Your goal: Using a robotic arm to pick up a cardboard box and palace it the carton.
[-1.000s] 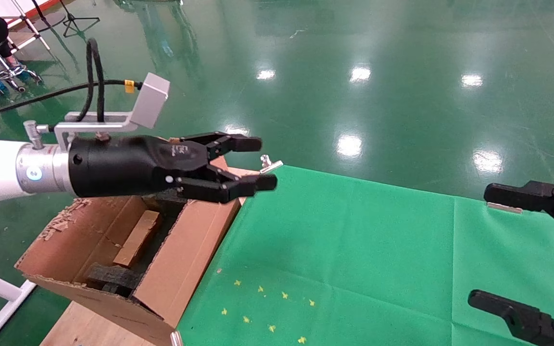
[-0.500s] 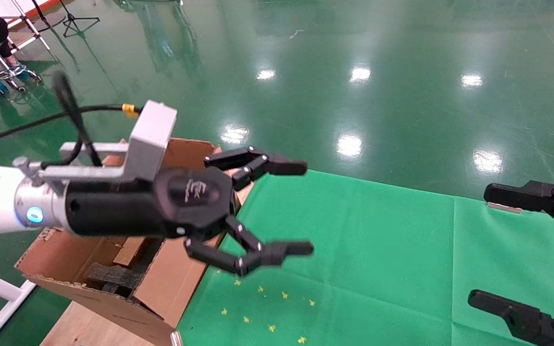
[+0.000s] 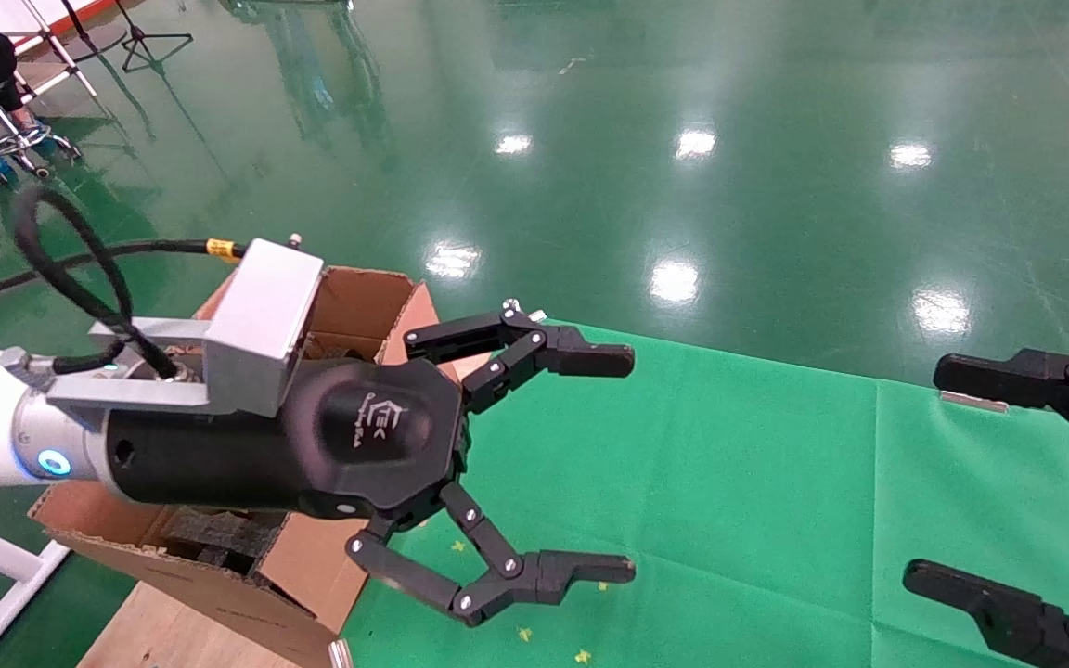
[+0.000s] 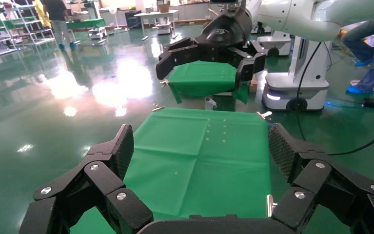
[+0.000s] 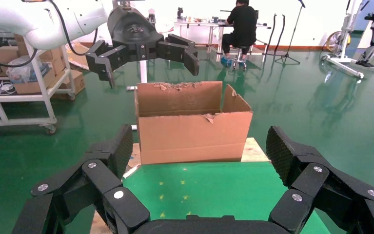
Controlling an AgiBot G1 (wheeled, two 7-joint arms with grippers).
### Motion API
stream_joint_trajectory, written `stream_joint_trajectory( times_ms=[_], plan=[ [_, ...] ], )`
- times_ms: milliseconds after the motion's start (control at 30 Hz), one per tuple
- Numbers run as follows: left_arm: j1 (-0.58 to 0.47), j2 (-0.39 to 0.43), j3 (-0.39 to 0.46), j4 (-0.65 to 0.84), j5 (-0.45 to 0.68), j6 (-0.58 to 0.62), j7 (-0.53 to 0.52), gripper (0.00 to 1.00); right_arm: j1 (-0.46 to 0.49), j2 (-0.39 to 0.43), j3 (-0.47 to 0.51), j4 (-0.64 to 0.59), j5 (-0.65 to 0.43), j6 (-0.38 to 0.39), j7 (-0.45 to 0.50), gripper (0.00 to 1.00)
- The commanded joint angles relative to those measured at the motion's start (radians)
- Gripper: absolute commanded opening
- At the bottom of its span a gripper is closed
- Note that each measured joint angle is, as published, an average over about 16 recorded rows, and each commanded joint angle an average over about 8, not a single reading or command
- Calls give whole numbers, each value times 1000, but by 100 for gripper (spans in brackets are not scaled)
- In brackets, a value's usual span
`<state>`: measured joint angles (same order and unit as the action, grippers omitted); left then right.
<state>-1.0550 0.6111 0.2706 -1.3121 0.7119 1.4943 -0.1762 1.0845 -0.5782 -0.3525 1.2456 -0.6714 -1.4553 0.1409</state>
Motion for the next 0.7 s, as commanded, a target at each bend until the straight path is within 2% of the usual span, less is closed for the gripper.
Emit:
stream_joint_trajectory(
  times_ms=[33, 700],
  plan=[
    [-2, 0, 0, 4, 1, 0, -2, 100, 0, 0, 0, 0, 0, 0, 0, 100],
    [-16, 0, 7, 24, 15, 0, -10, 100, 0, 0, 0, 0, 0, 0, 0, 100]
  ],
)
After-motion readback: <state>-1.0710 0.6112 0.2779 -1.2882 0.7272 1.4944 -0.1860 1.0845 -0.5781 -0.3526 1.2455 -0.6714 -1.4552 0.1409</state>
